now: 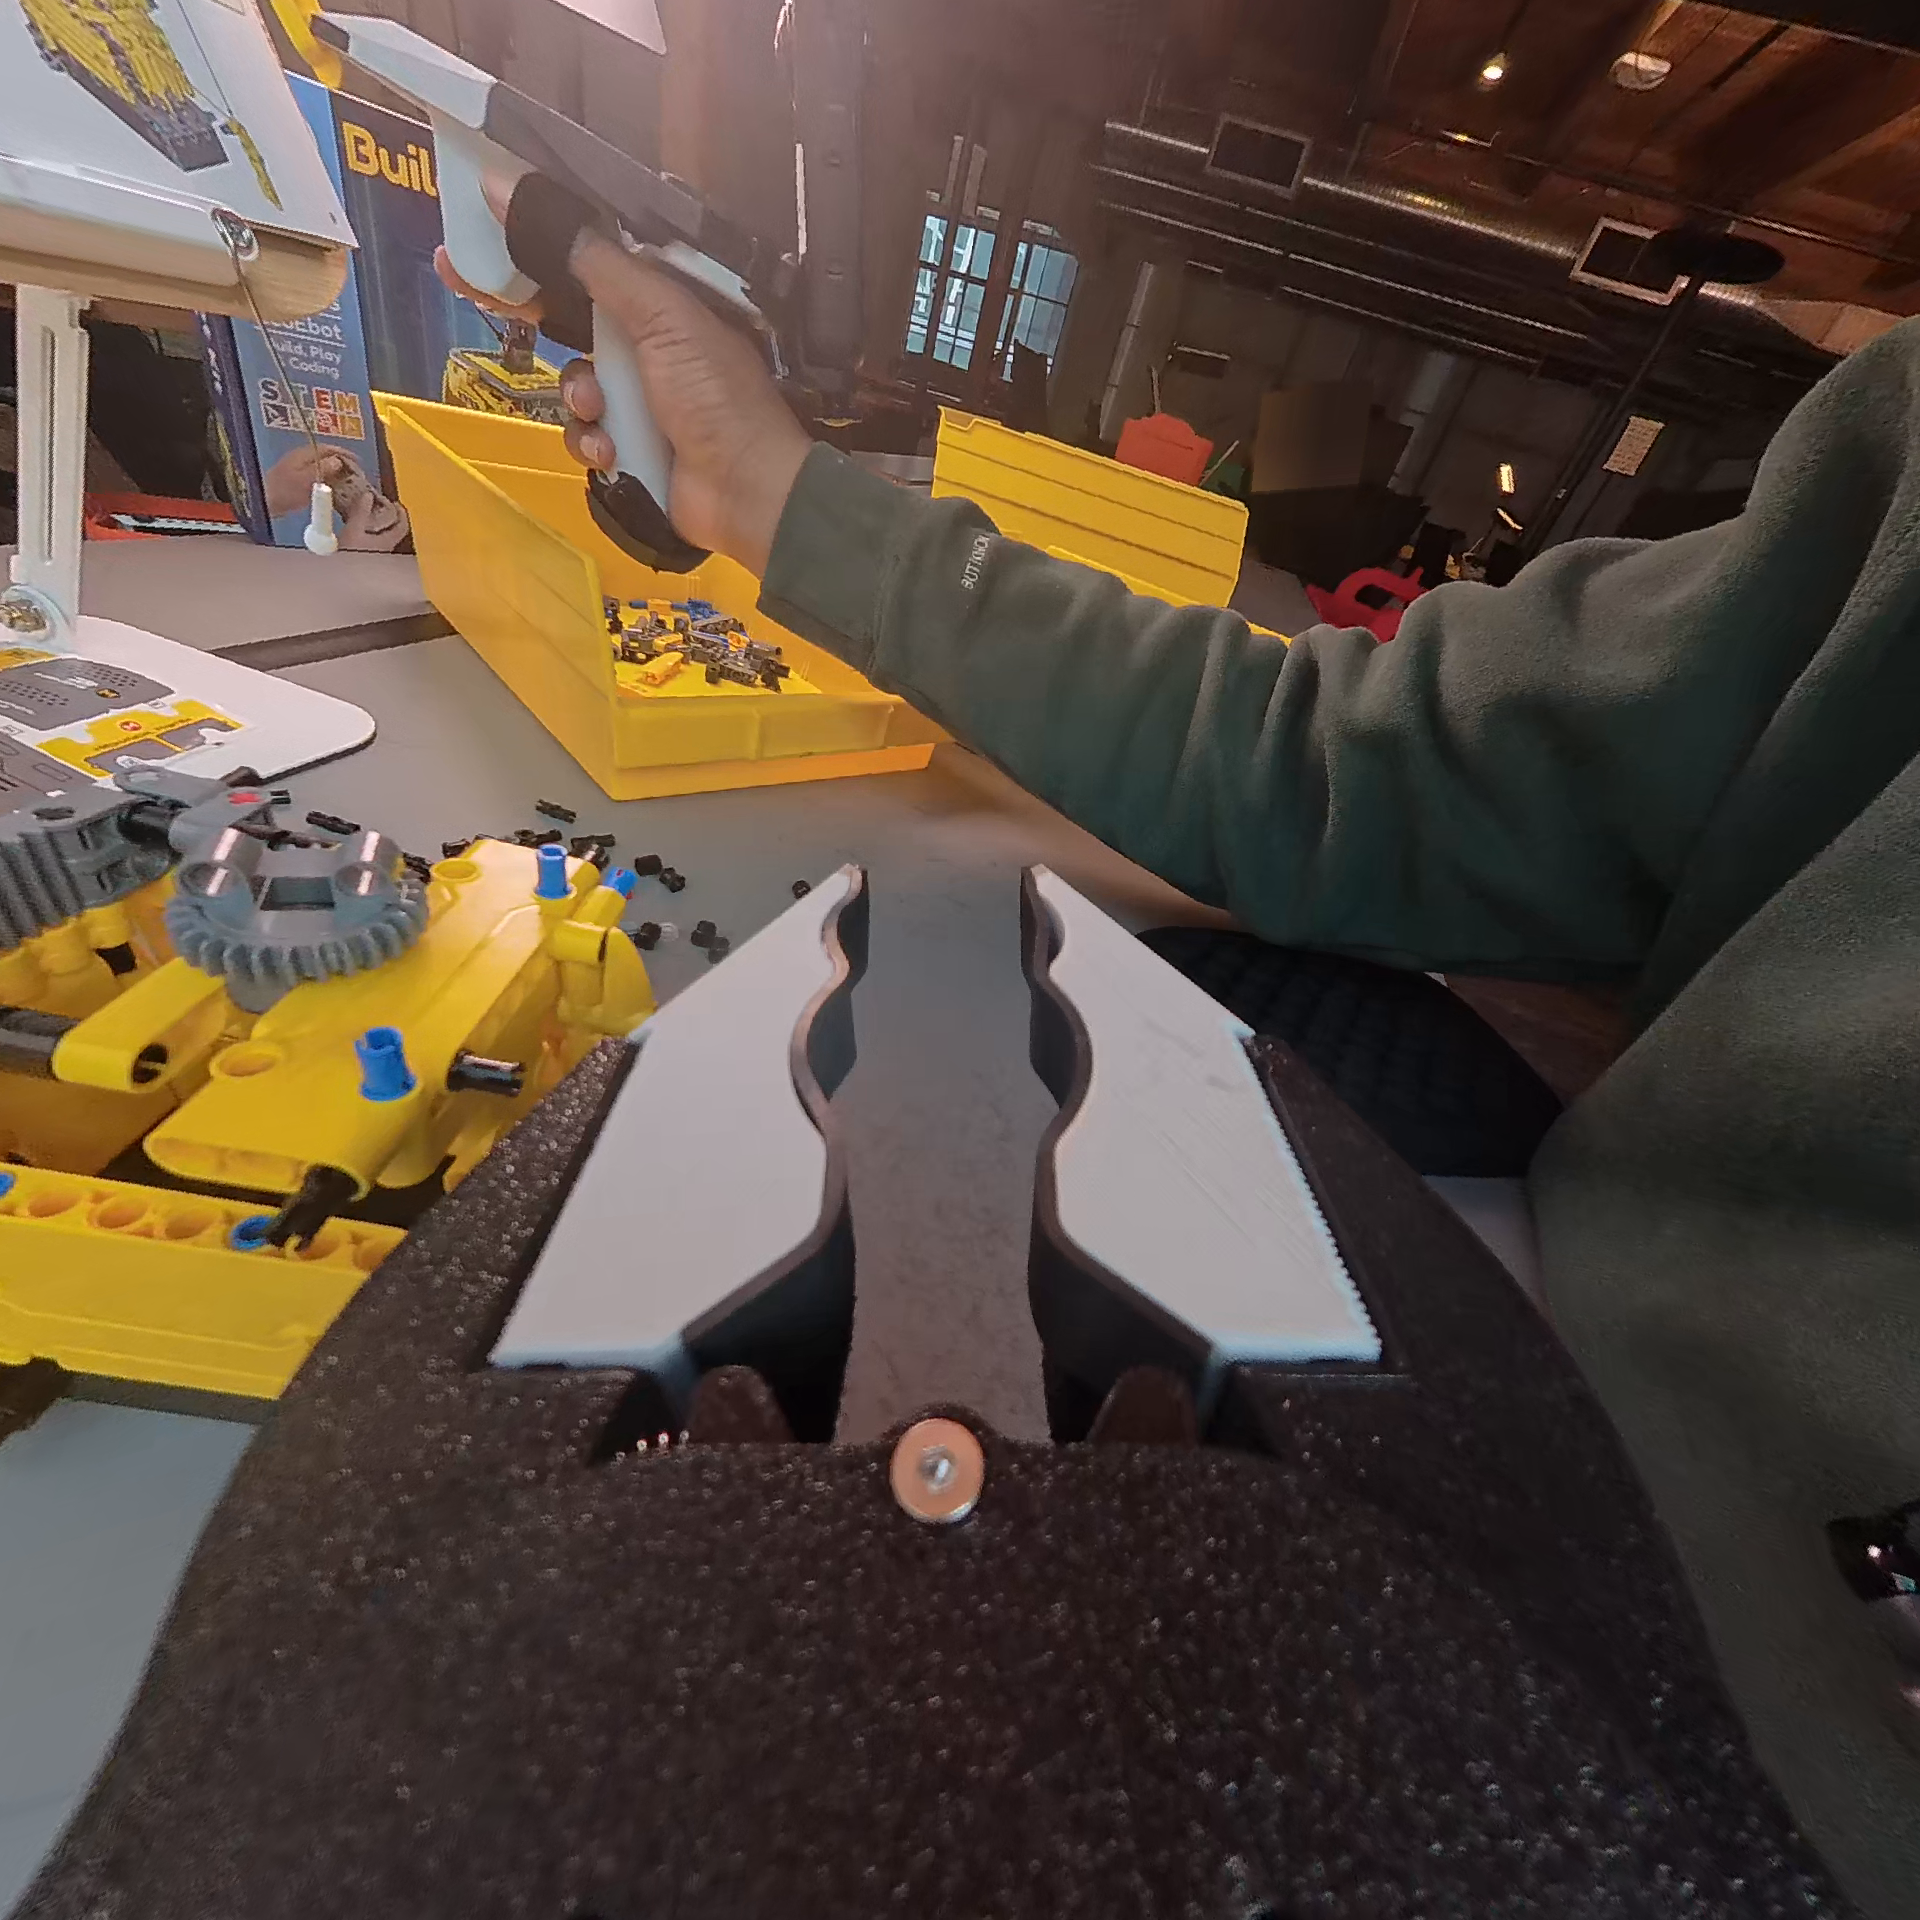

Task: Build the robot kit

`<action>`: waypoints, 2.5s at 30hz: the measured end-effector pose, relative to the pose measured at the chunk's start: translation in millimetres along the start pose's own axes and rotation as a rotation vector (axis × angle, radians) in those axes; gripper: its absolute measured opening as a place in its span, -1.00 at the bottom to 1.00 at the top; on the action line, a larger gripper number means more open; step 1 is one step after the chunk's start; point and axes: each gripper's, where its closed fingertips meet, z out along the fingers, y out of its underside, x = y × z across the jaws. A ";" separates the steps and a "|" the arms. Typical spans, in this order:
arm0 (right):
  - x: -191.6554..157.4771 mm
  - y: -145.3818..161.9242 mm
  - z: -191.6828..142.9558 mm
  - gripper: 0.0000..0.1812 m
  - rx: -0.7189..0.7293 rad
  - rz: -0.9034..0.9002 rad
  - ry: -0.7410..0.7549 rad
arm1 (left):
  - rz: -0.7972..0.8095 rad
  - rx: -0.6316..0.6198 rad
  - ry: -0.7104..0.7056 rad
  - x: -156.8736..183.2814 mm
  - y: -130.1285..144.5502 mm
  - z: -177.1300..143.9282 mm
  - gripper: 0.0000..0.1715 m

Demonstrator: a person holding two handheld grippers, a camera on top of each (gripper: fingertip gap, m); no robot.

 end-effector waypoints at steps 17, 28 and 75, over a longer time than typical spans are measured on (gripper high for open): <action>-193.3 -12.8 -112.3 -1.00 -0.029 0.019 -0.438 | -0.121 0.140 0.011 -5.4 -28.2 -14.8 -0.67; -334.6 4.8 -232.3 -1.00 -0.089 0.283 -0.789 | -0.254 0.386 0.360 32.9 -80.0 -42.5 -0.69; -301.4 83.2 -237.4 -0.65 -0.466 -0.306 -1.092 | 0.293 -0.396 -0.121 -8.0 32.9 -3.4 -0.94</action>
